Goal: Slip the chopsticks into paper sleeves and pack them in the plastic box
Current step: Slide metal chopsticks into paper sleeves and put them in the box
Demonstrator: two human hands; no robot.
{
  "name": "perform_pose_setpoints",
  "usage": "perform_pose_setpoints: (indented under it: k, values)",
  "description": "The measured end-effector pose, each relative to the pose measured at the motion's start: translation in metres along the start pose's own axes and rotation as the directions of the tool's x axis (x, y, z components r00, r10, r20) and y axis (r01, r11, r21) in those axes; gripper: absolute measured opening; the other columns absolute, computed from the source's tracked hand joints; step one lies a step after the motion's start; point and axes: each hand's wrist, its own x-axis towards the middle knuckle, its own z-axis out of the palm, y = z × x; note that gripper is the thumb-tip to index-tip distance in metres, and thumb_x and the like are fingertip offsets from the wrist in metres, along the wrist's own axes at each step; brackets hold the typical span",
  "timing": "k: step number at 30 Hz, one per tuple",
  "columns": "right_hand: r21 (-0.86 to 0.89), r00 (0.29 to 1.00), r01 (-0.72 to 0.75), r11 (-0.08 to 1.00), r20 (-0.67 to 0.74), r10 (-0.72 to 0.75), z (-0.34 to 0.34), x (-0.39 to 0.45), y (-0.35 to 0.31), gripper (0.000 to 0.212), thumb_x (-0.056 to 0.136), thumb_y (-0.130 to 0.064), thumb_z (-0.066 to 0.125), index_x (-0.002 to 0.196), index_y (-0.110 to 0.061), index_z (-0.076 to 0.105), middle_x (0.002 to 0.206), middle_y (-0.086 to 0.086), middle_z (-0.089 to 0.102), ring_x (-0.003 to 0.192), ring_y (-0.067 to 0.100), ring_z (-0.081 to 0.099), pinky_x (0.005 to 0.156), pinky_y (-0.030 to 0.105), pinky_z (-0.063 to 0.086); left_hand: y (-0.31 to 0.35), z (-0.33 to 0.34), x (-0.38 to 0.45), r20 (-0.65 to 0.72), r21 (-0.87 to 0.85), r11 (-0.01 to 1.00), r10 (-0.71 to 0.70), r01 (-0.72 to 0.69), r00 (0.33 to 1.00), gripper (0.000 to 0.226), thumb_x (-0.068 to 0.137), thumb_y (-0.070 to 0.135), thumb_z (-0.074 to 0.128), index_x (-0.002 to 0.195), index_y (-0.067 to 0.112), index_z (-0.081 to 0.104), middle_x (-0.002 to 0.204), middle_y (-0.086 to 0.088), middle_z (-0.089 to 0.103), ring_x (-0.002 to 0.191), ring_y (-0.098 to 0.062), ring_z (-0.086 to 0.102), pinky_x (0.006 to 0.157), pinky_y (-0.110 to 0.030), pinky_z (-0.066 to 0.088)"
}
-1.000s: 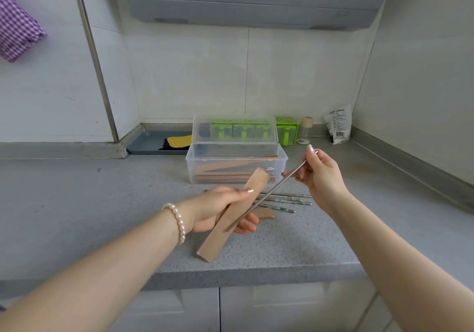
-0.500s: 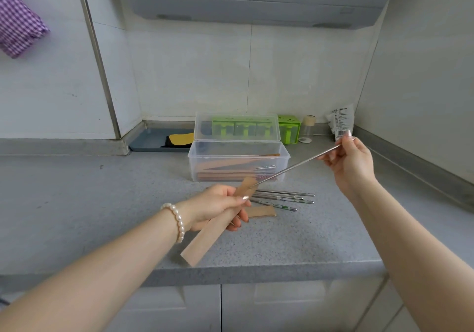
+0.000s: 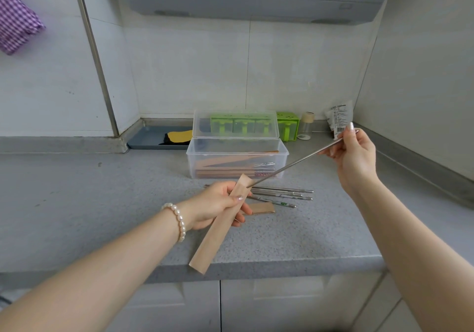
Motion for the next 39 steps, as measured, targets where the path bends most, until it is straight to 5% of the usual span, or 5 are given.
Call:
perform_pose_setpoints:
  k: [8, 17, 25, 32, 39]
  values:
    - [-0.02, 1.0, 0.019, 1.0, 0.02, -0.019, 0.004, -0.002, 0.0, 0.033, 0.1, -0.023, 0.039, 0.069, -0.013, 0.043, 0.037, -0.005, 0.045, 0.037, 0.011, 0.046, 0.059, 0.035, 0.042, -0.002, 0.0, 0.001, -0.03, 0.127, 0.992, 0.023, -0.019, 0.999, 0.023, 0.099, 0.017, 0.04, 0.11, 0.006, 0.057, 0.08, -0.006, 0.066, 0.061, -0.011, 0.058, 0.061, -0.024, 0.052]
    - [-0.008, 0.998, 0.029, 1.0, 0.049, -0.029, 0.004, -0.005, -0.001, 0.032, 0.1, -0.023, 0.038, 0.07, -0.013, 0.044, 0.038, -0.006, 0.047, 0.038, 0.009, 0.05, 0.079, 0.053, 0.042, -0.002, 0.0, 0.001, -0.044, 0.168, 0.985, 0.045, -0.038, 0.998, 0.027, 0.1, 0.022, 0.036, 0.105, 0.011, 0.06, 0.079, -0.005, 0.067, 0.062, -0.011, 0.058, 0.063, -0.025, 0.052]
    - [-0.003, 0.998, 0.011, 1.0, 0.062, -0.011, 0.004, -0.004, -0.002, 0.033, 0.101, -0.021, 0.037, 0.069, -0.013, 0.043, 0.037, -0.007, 0.045, 0.036, 0.008, 0.049, 0.067, 0.043, 0.042, -0.004, 0.0, 0.002, -0.032, 0.176, 0.983, 0.051, -0.044, 0.998, 0.027, 0.1, 0.022, 0.036, 0.104, 0.013, 0.061, 0.079, -0.005, 0.067, 0.06, -0.01, 0.058, 0.062, -0.024, 0.051]
    - [-0.043, 0.986, -0.124, 0.991, 0.106, 0.128, 0.004, -0.001, 0.0, 0.032, 0.099, -0.022, 0.039, 0.07, -0.011, 0.045, 0.036, -0.003, 0.046, 0.035, 0.012, 0.052, 0.083, 0.055, 0.045, -0.003, 0.002, 0.002, 0.027, 0.225, 0.973, 0.039, -0.044, 0.999, 0.026, 0.1, 0.021, 0.036, 0.1, 0.012, 0.061, 0.085, -0.005, 0.07, 0.064, -0.012, 0.064, 0.065, -0.025, 0.053]
    - [-0.254, 0.903, -0.335, 0.908, 0.189, 0.386, 0.01, -0.005, 0.013, 0.026, 0.097, -0.026, 0.045, 0.075, -0.014, 0.051, 0.049, 0.002, 0.056, 0.053, 0.02, 0.062, 0.063, 0.031, 0.04, 0.002, 0.002, 0.004, 0.059, 0.168, 0.986, 0.001, -0.011, 0.998, 0.026, 0.1, 0.02, 0.038, 0.101, 0.007, 0.062, 0.094, -0.01, 0.072, 0.071, -0.017, 0.069, 0.075, -0.03, 0.054]
